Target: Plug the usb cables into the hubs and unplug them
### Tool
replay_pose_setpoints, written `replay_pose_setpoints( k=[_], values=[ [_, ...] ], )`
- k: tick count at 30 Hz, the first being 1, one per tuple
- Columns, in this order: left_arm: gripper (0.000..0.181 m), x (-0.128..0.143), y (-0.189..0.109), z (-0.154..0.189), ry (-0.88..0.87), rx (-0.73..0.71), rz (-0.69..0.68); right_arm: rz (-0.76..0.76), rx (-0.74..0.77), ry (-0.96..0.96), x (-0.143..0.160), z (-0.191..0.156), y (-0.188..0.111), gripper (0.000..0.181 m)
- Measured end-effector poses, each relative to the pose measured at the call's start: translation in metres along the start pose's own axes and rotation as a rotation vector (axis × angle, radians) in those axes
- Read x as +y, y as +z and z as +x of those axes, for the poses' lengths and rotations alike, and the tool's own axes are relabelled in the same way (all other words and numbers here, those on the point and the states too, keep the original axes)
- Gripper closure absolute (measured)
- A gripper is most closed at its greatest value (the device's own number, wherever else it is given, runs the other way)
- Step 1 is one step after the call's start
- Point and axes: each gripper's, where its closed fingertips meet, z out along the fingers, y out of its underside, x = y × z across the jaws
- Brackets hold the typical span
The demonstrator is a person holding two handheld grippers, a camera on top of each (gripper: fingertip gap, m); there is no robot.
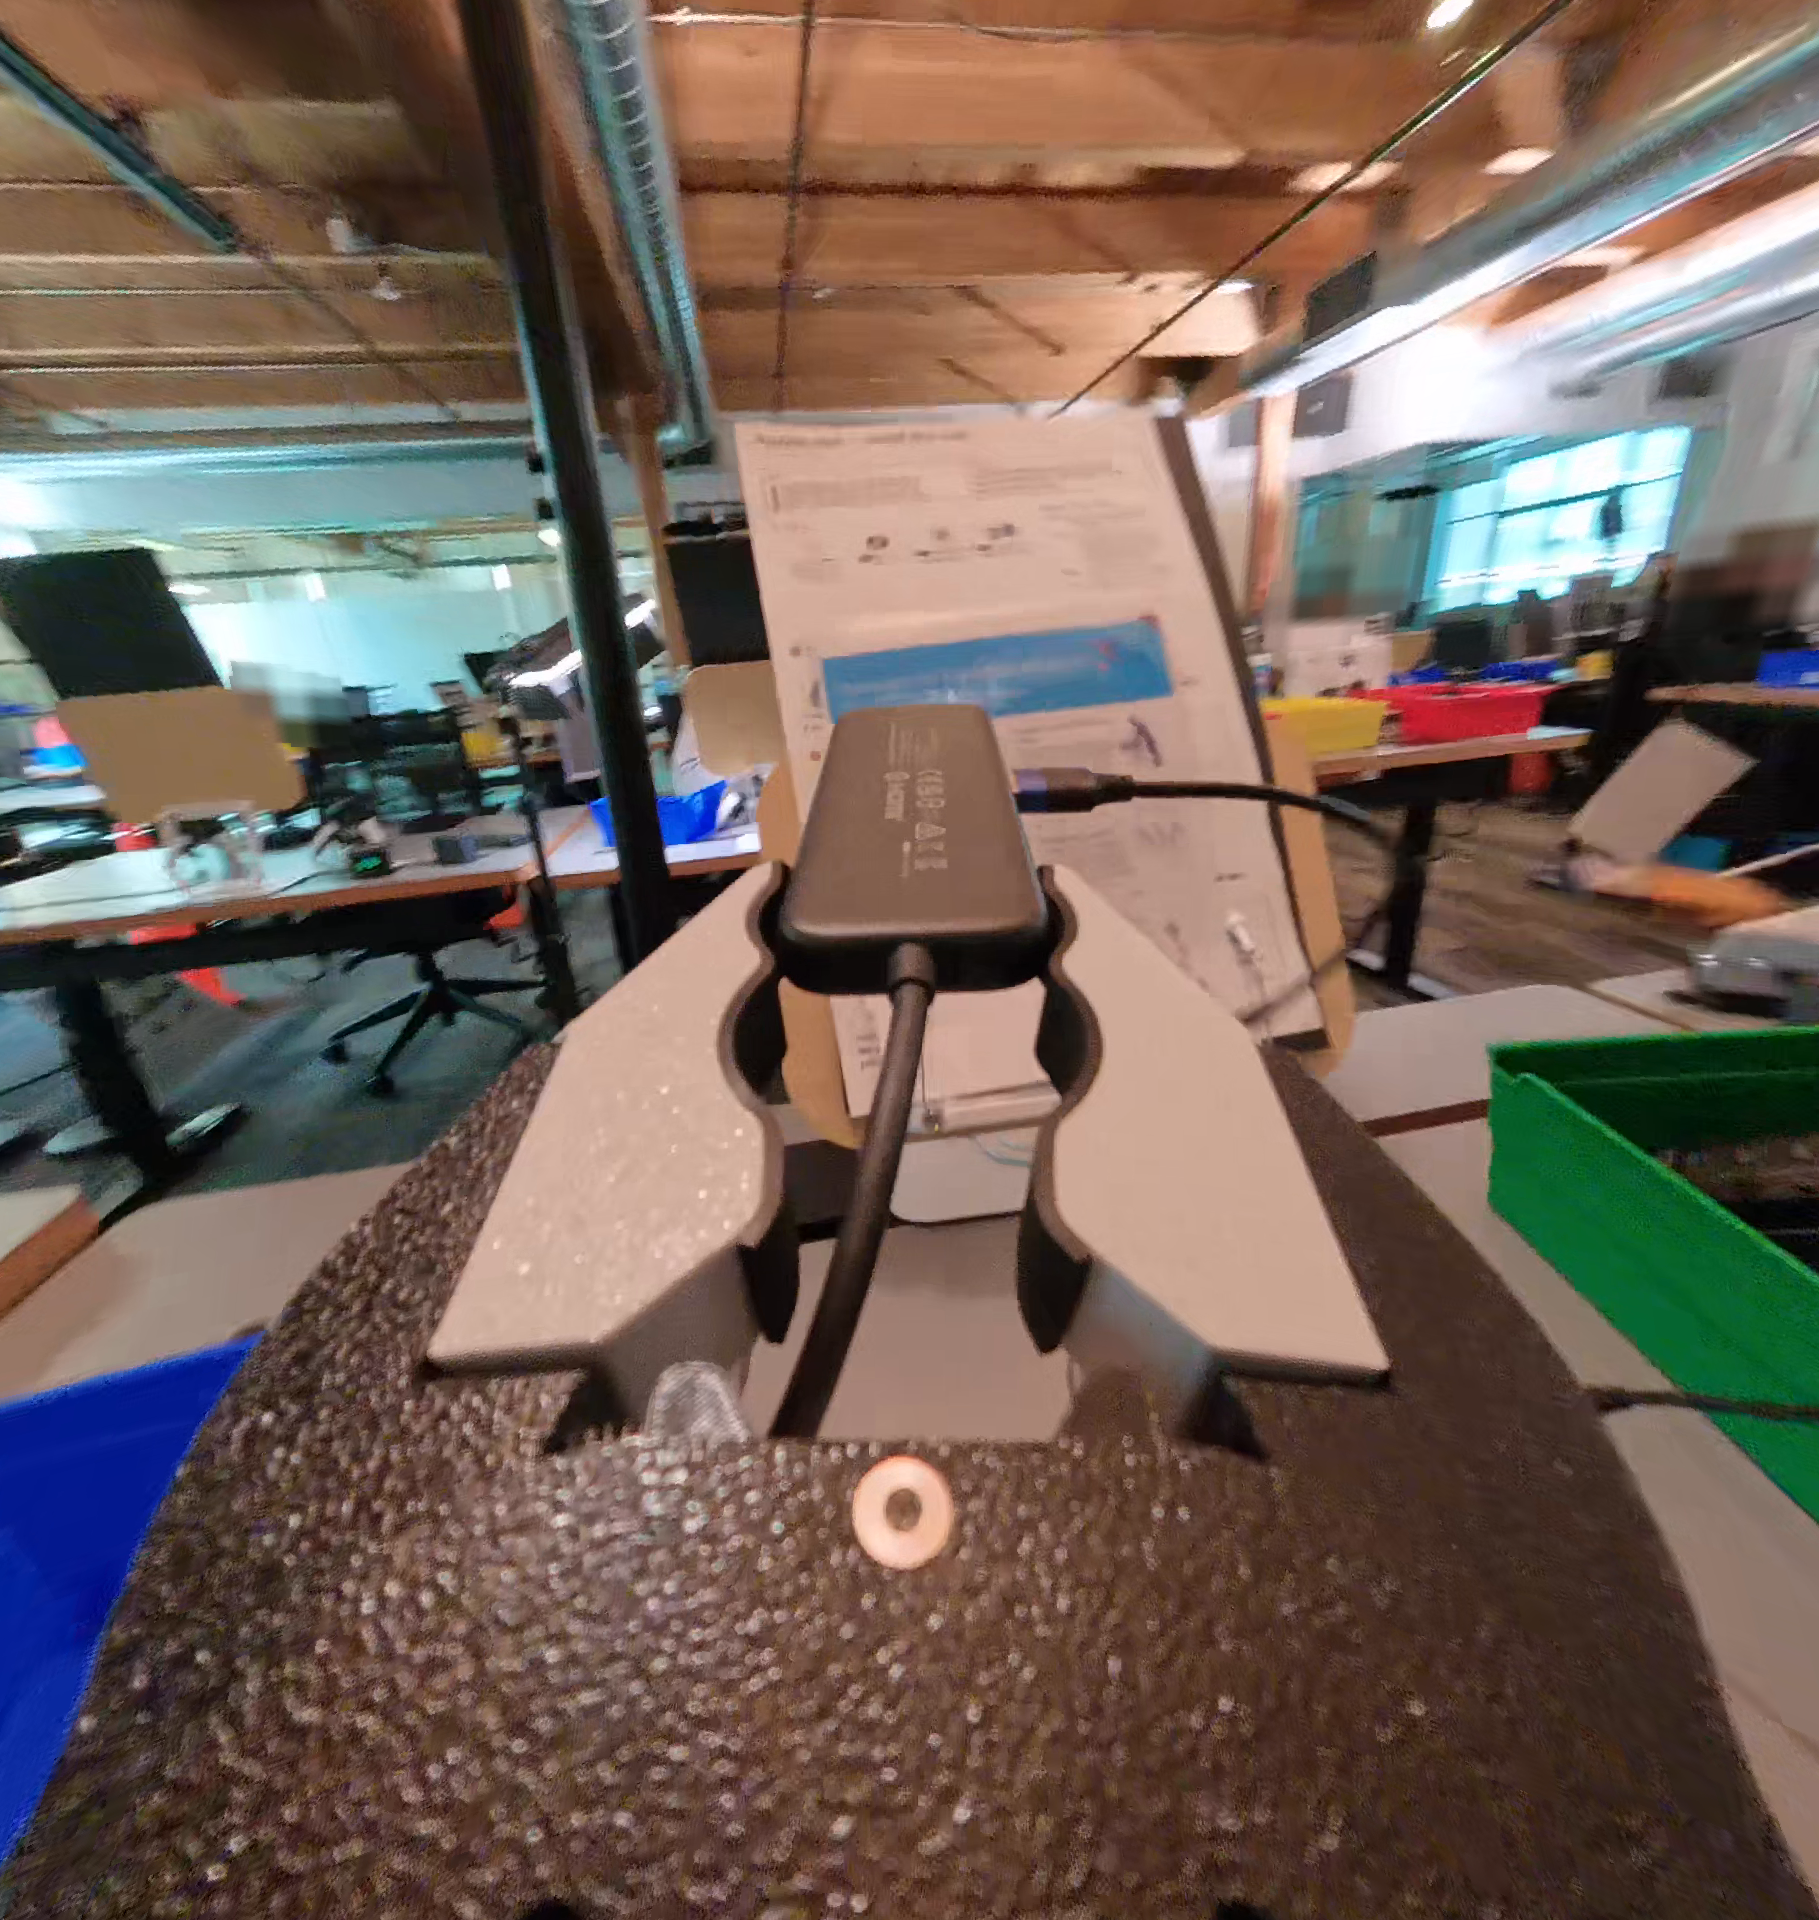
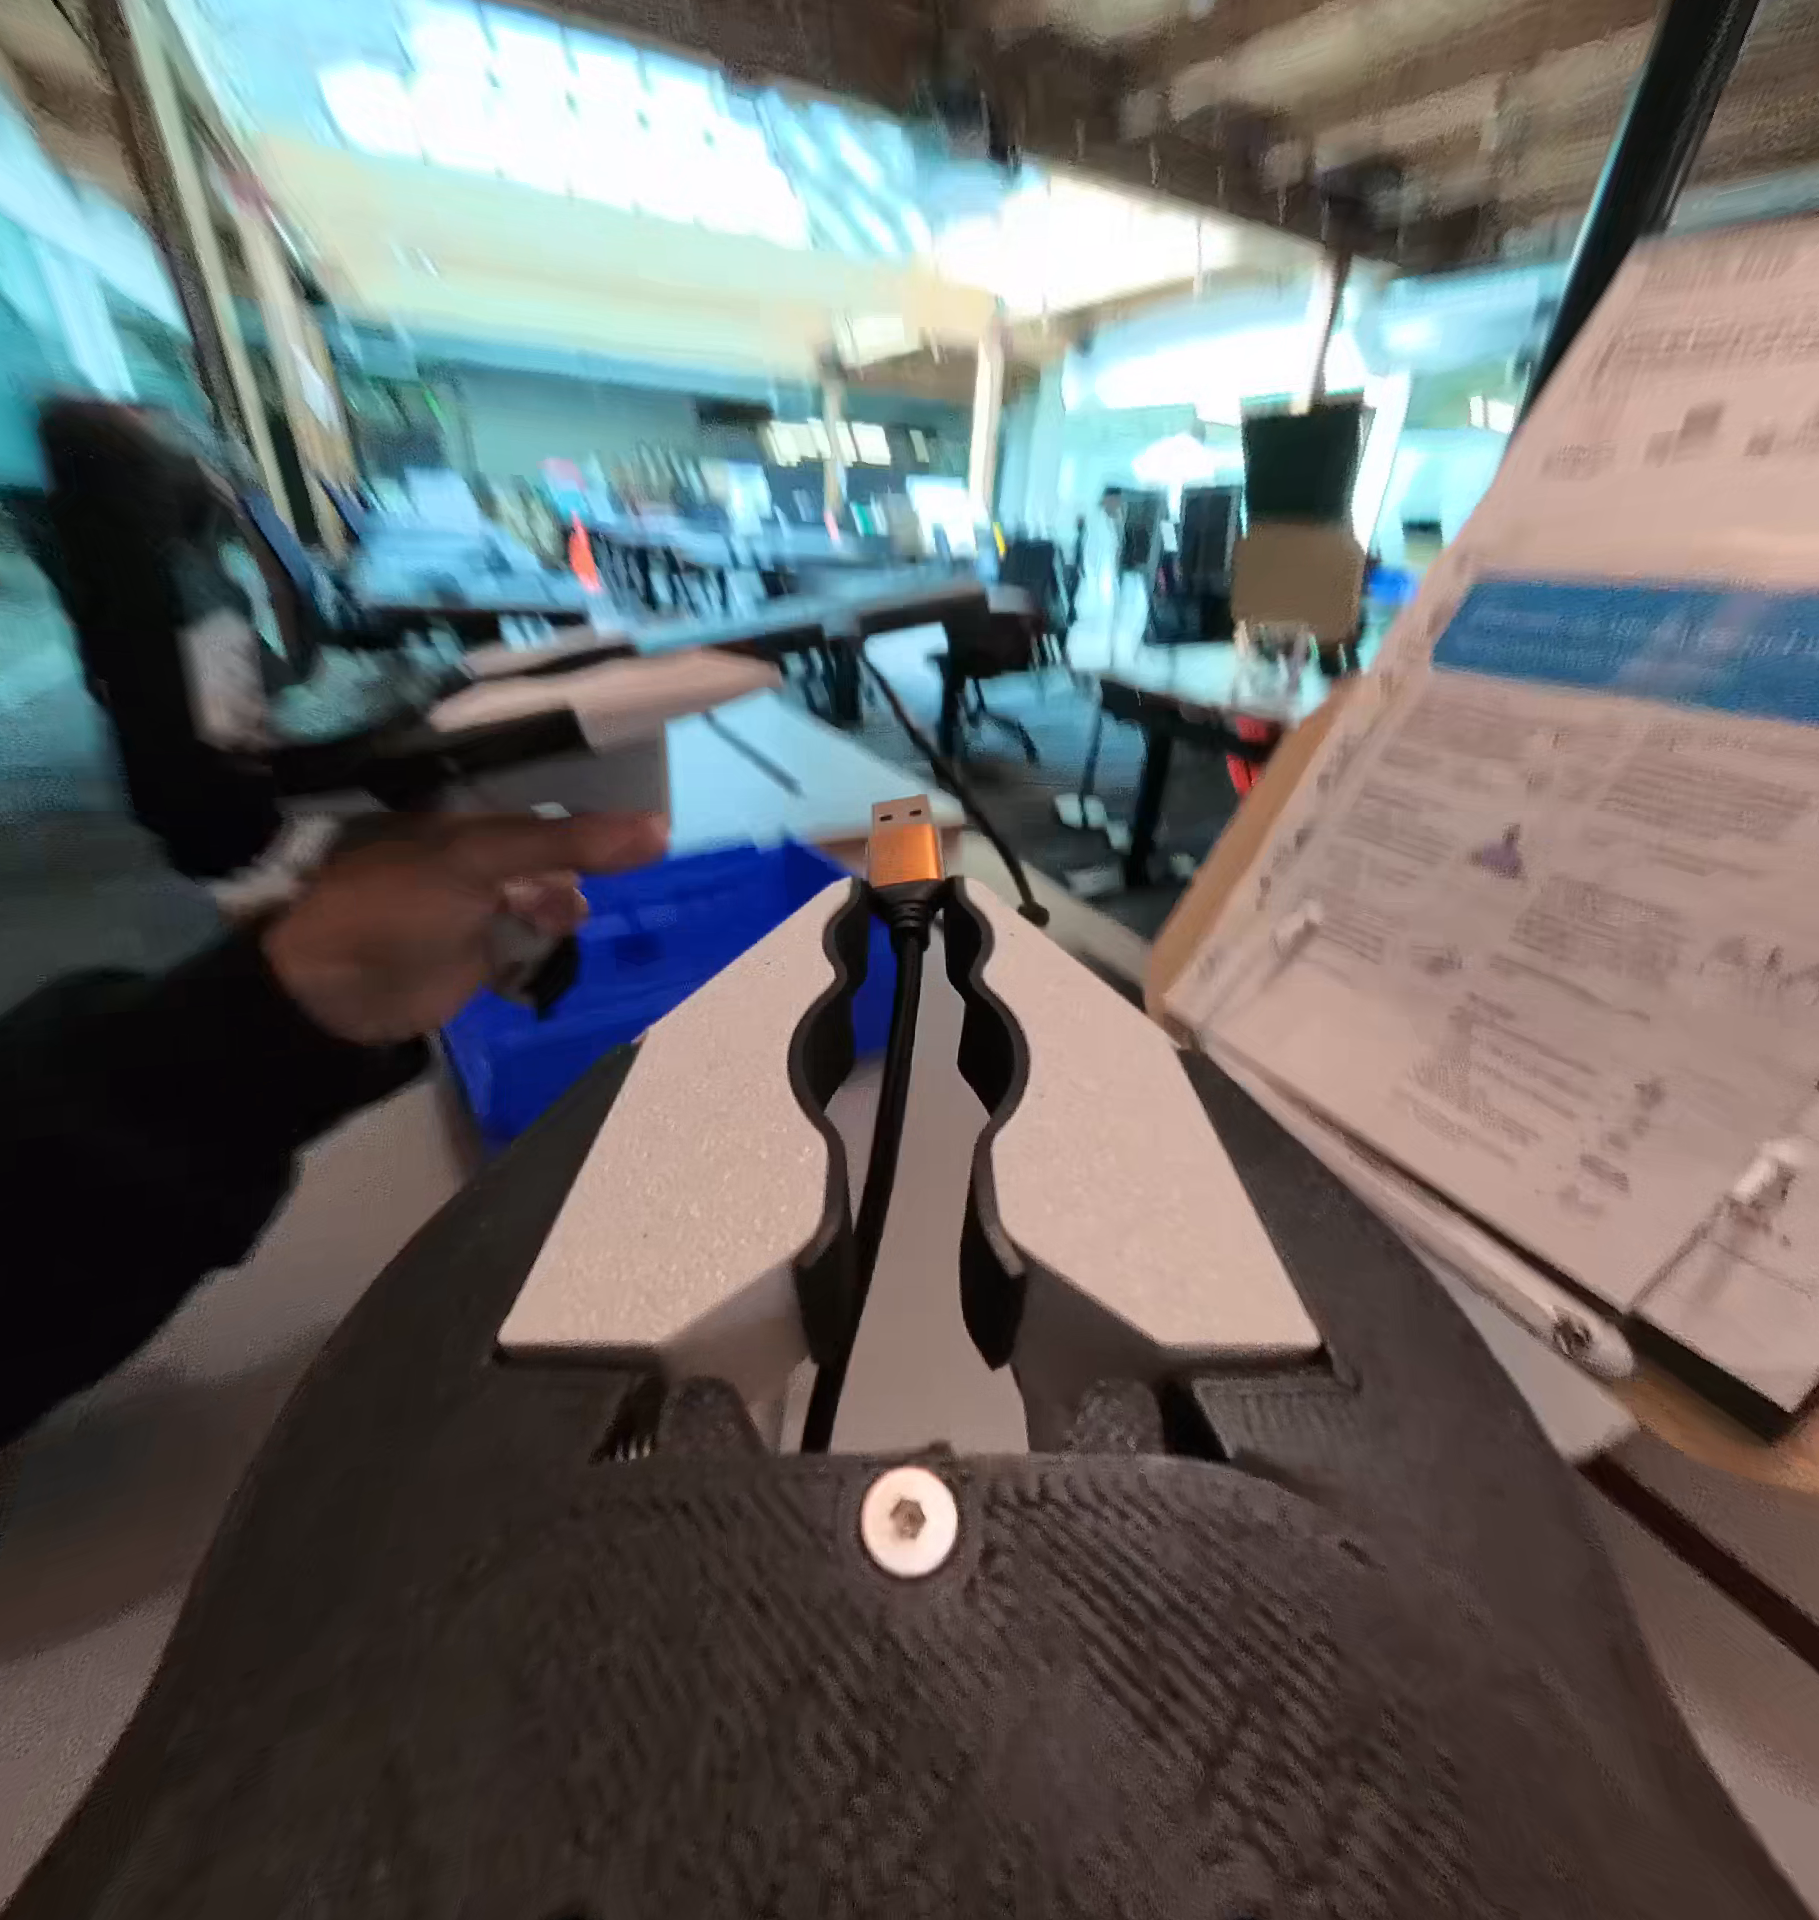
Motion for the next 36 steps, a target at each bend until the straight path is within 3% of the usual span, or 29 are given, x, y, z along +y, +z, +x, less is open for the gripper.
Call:
replay_pose_setpoints(
  k=[1,4,8,12,17,21,24,27,30,33,36],
  values=[
    [0.137,-0.009,-0.001,-0.006,0.004,0.019,0.012,0.090,-0.015,0.021,-0.020,-0.001,-0.014,0.167],
    [0.137,-0.026,-0.008,0.006,0.135,0.048,0.024,0.236,0.028,-0.020,-0.063,0.004,-0.057,0.167],
    [0.137,-0.019,-0.015,0.032,0.172,0.104,0.017,0.213,0.210,-0.075,-0.065,0.040,-0.108,0.167],
    [0.137,-0.008,-0.013,0.045,0.135,0.150,-0.007,0.150,0.292,0.022,-0.046,0.073,-0.147,0.167],
    [0.137,-0.001,-0.013,0.053,0.122,0.182,-0.020,-0.082,0.492,0.110,0.012,0.122,-0.179,0.167],
    [0.137,0.006,-0.013,0.053,0.108,0.196,-0.040,-0.347,0.438,0.235,0.080,0.129,-0.186,0.167],
    [0.137,0.009,-0.013,0.055,0.095,0.206,-0.050,-0.449,0.453,0.265,0.112,0.141,-0.190,0.168],
    [0.137,0.012,-0.012,0.058,0.094,0.217,-0.058,-0.558,0.368,0.331,0.142,0.132,-0.181,0.154],
    [0.137,0.018,-0.012,0.066,0.085,0.255,-0.080,-0.742,0.470,0.301,0.172,0.144,-0.188,0.139],
    [0.137,0.031,-0.014,0.078,0.066,0.311,-0.119,-0.685,0.542,0.194,0.150,0.154,-0.177,0.121],
    [0.137,0.045,-0.015,0.086,0.064,0.327,-0.149,-0.418,0.387,0.042,0.089,0.126,-0.132,0.115]
  ],
)
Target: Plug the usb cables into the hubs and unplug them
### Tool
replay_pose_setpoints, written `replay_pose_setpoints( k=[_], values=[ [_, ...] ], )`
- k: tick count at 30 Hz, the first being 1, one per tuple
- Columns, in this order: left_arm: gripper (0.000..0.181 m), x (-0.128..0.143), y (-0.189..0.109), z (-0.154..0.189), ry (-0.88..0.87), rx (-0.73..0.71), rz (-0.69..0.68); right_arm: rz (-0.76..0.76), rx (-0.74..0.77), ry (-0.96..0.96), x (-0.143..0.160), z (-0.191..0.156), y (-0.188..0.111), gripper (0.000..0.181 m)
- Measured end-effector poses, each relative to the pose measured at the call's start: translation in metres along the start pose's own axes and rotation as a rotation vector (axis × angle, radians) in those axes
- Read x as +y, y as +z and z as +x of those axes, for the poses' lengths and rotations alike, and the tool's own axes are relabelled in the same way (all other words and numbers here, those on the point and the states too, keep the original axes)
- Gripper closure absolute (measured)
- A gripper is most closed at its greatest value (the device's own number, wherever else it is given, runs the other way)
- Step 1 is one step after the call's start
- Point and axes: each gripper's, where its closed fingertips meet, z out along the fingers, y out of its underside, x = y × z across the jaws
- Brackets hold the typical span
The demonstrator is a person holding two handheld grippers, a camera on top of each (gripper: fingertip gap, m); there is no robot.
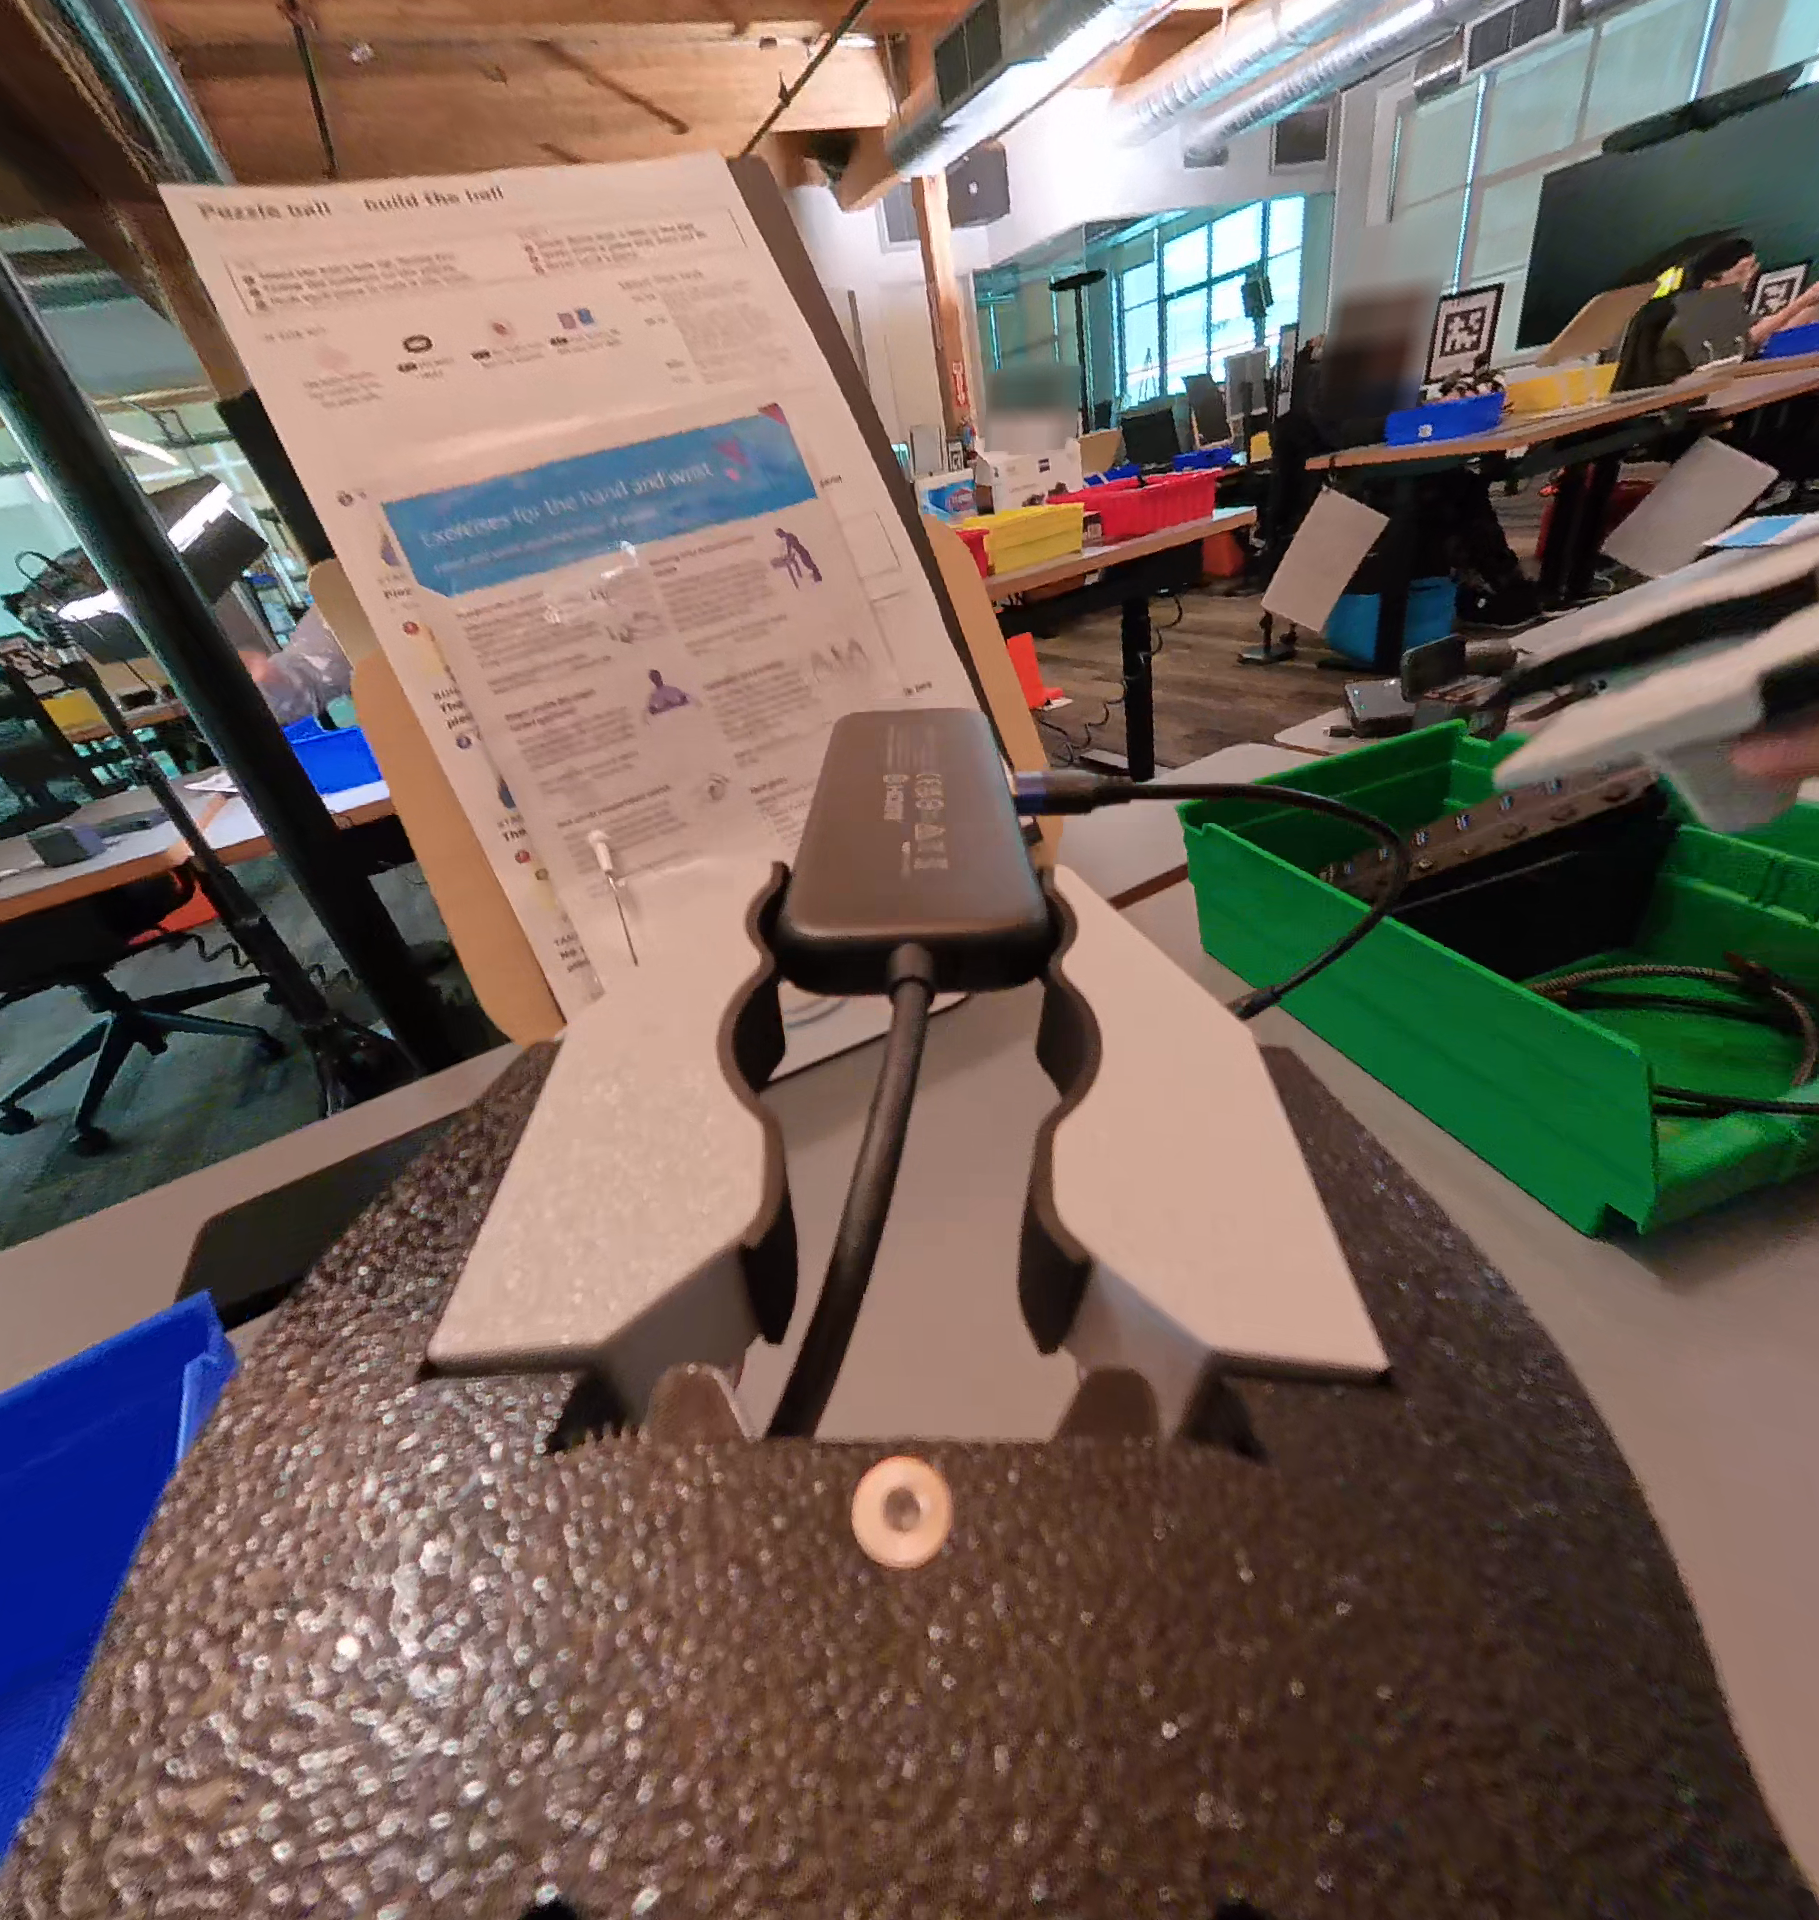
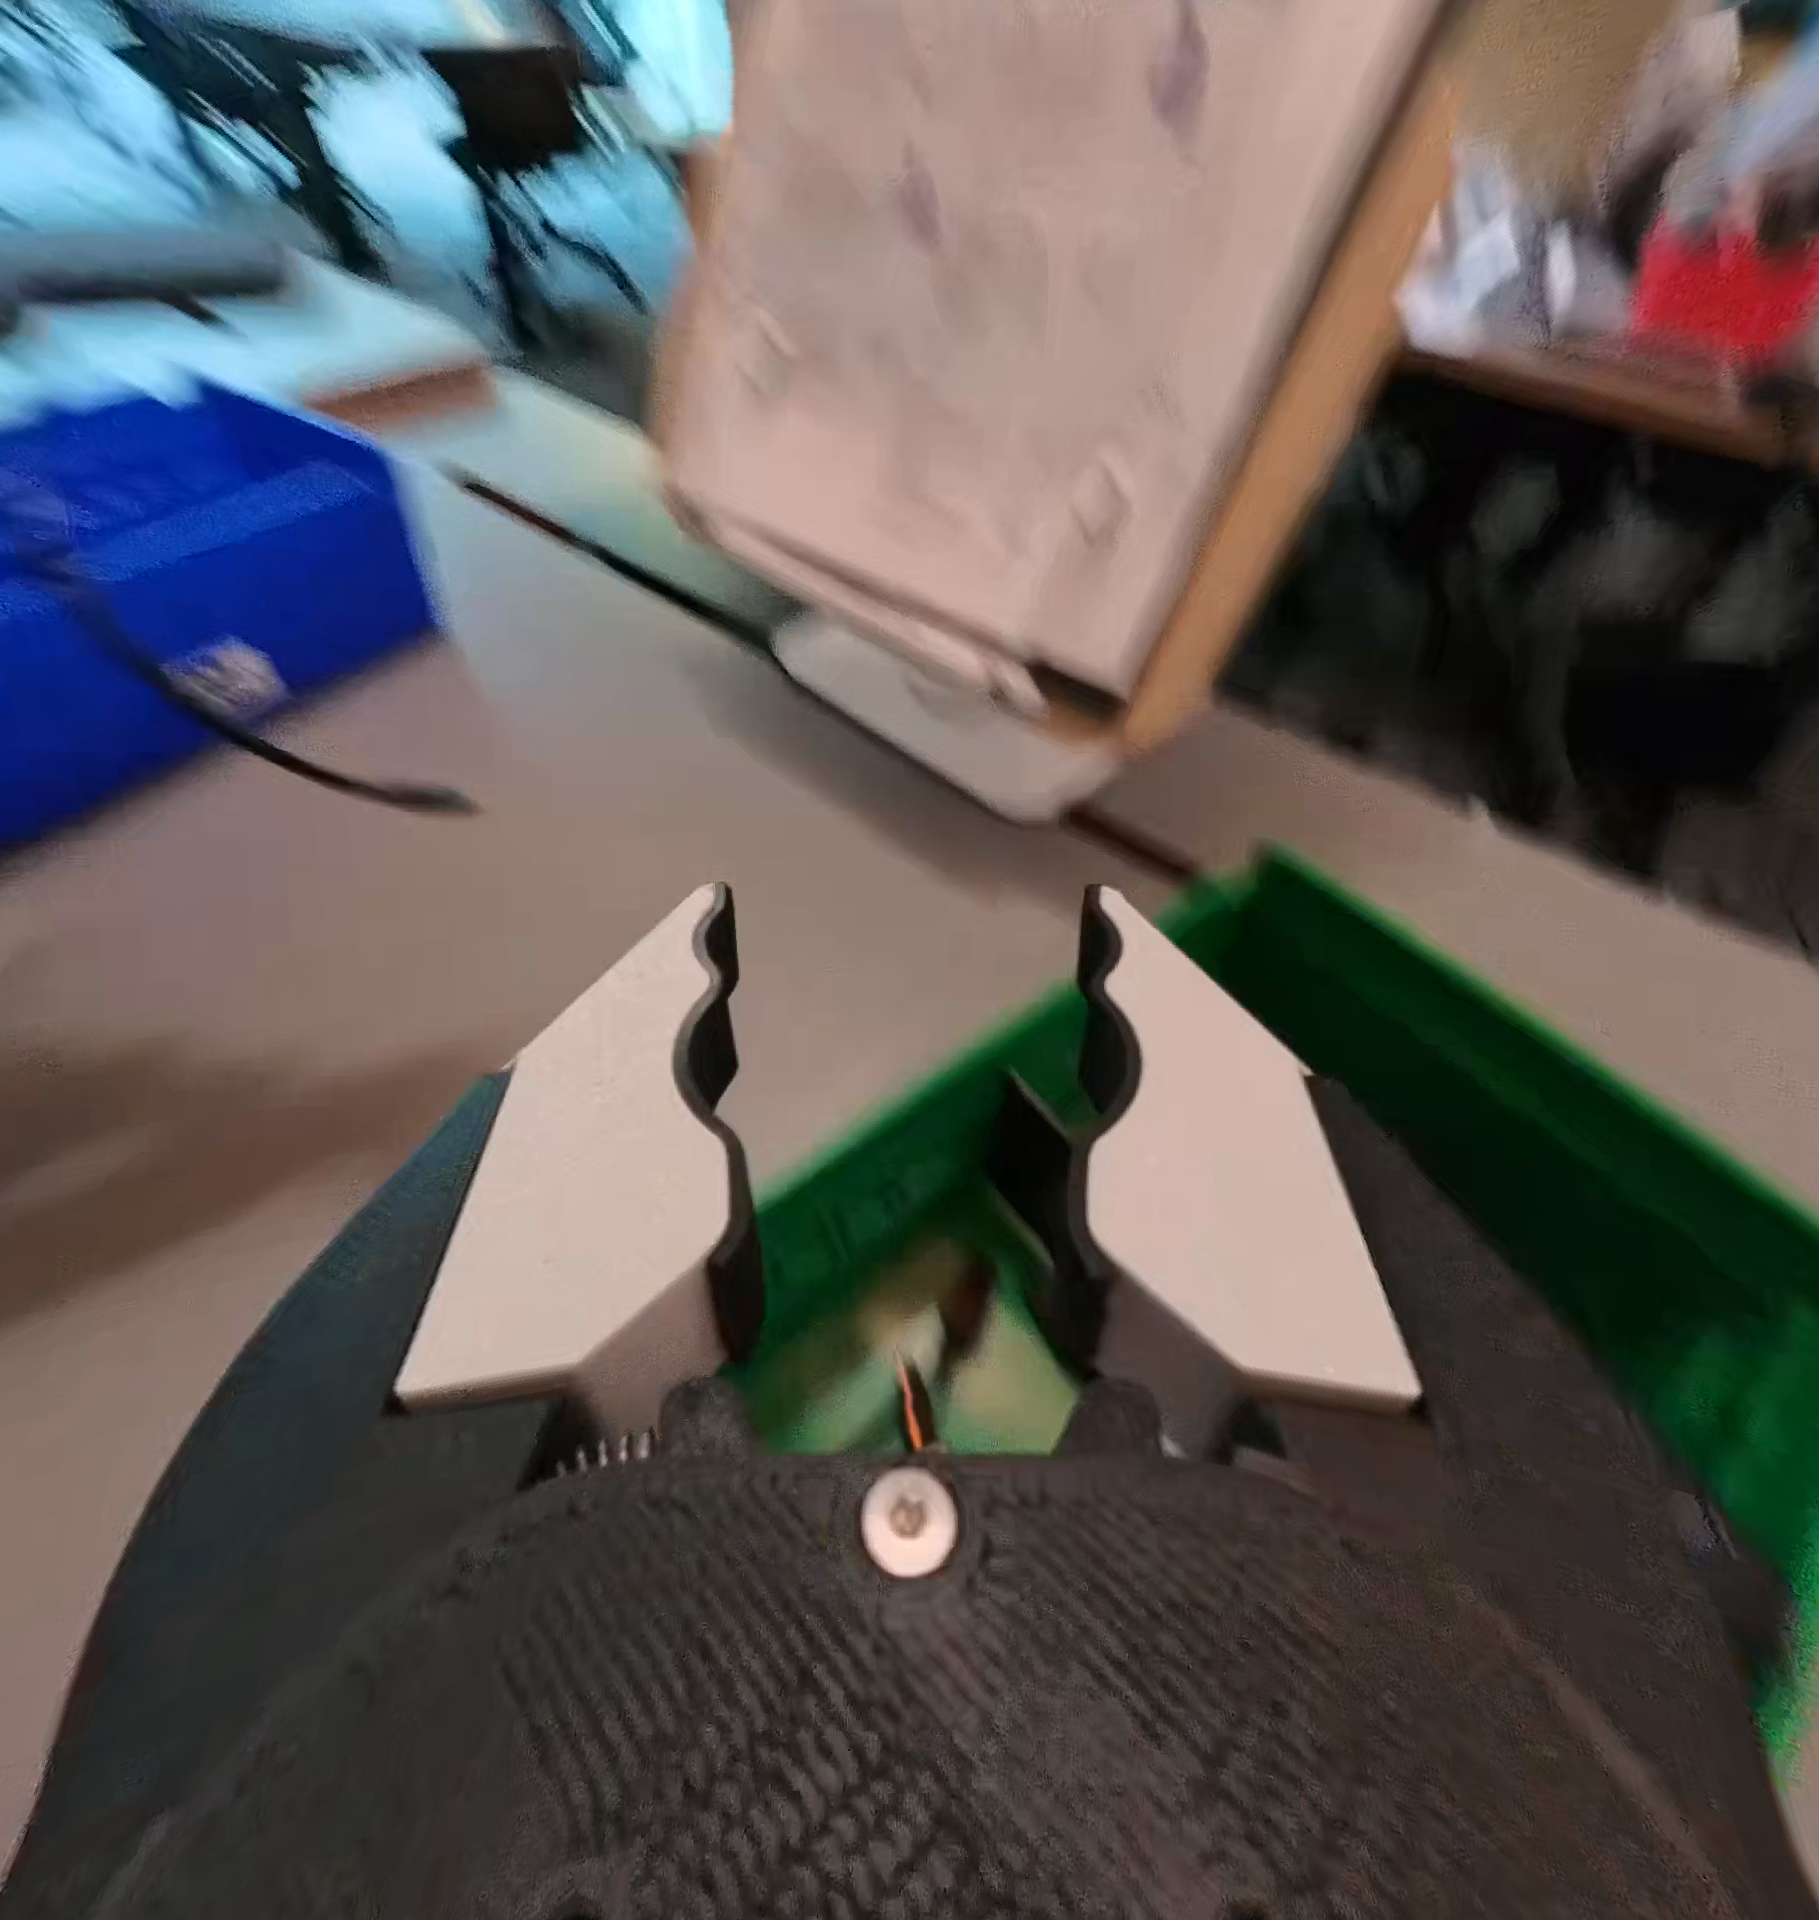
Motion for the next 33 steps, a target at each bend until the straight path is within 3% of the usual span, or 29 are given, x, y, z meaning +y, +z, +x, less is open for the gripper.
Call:
replay_pose_setpoints(
  k=[3,5,8,12,17,24,33],
  values=[
    [0.136,0.009,0.003,0.003,-0.015,-0.010,-0.008,0.287,-0.196,-0.084,-0.067,-0.066,0.004,0.115],
    [0.136,0.012,0.007,0.003,-0.029,-0.020,-0.010,0.366,-0.315,-0.088,-0.089,-0.108,0.016,0.115],
    [0.136,0.011,0.010,0.003,-0.034,-0.035,-0.006,0.403,-0.348,-0.080,-0.103,-0.144,0.048,0.119],
    [0.136,0.008,0.008,0.004,-0.019,-0.047,0.012,0.332,-0.367,-0.083,-0.091,-0.169,0.081,0.129],
    [0.136,0.005,0.005,0.005,-0.002,-0.050,0.034,0.349,-0.409,-0.016,-0.092,-0.179,0.089,0.151],
    [0.136,0.004,0.004,0.002,-0.034,-0.055,0.055,0.358,-0.434,-0.007,-0.093,-0.182,0.090,0.167],
    [0.136,0.006,0.004,-0.001,-0.132,-0.034,0.058,0.251,-0.393,0.021,-0.088,-0.181,0.091,0.167]
  ],
)
